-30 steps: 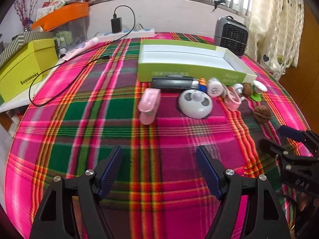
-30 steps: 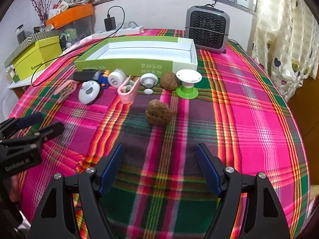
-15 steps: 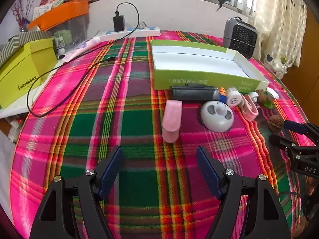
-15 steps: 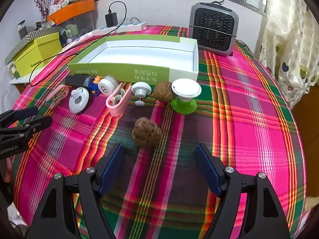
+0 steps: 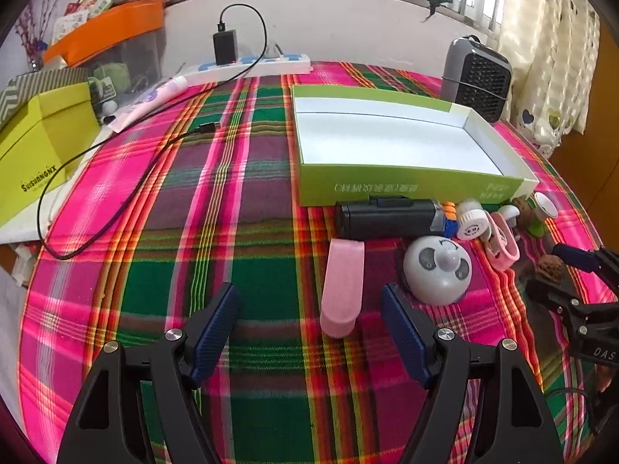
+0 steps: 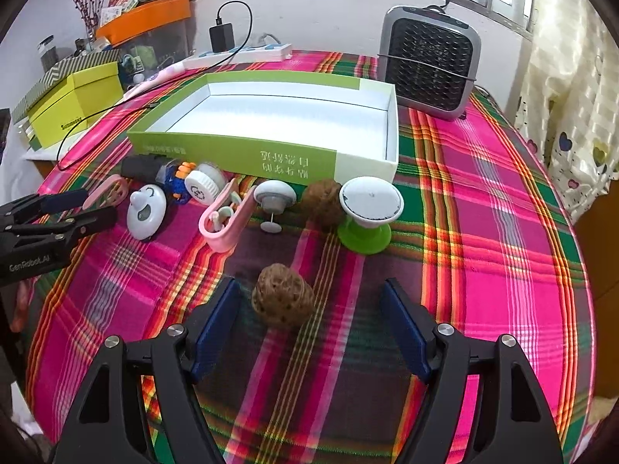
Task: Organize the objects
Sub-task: 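Close the left gripper on the pink clip while the right gripper grasps the walnut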
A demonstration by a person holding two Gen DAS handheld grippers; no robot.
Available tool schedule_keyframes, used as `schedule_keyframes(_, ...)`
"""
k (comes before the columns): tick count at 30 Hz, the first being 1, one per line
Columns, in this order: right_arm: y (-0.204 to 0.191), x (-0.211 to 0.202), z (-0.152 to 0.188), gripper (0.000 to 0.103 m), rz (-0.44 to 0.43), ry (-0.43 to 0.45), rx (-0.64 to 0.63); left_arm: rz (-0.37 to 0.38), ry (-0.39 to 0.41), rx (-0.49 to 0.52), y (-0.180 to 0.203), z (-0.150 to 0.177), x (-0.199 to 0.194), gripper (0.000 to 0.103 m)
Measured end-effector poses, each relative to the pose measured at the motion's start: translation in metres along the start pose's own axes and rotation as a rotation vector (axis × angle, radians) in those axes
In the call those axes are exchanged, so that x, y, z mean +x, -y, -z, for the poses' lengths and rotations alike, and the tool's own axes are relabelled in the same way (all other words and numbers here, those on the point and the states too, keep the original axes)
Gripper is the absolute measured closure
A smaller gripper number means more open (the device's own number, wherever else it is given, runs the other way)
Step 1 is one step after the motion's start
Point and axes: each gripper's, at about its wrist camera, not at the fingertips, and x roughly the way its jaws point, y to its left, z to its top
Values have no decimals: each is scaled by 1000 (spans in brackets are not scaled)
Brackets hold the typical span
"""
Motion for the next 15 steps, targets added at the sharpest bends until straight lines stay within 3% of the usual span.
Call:
schedule_keyframes(3,0,1,-1,28,-3,0,-3,-5,-1,5,1,-2,1,28)
schedule_keyframes(9,0,1,-2,29,-3,0,-4,-10,5,10,3,-3,1,40)
schedule_keyframes(15,2,0,-3,44,0,11,10,-4,3,9,5,-5,2,53)
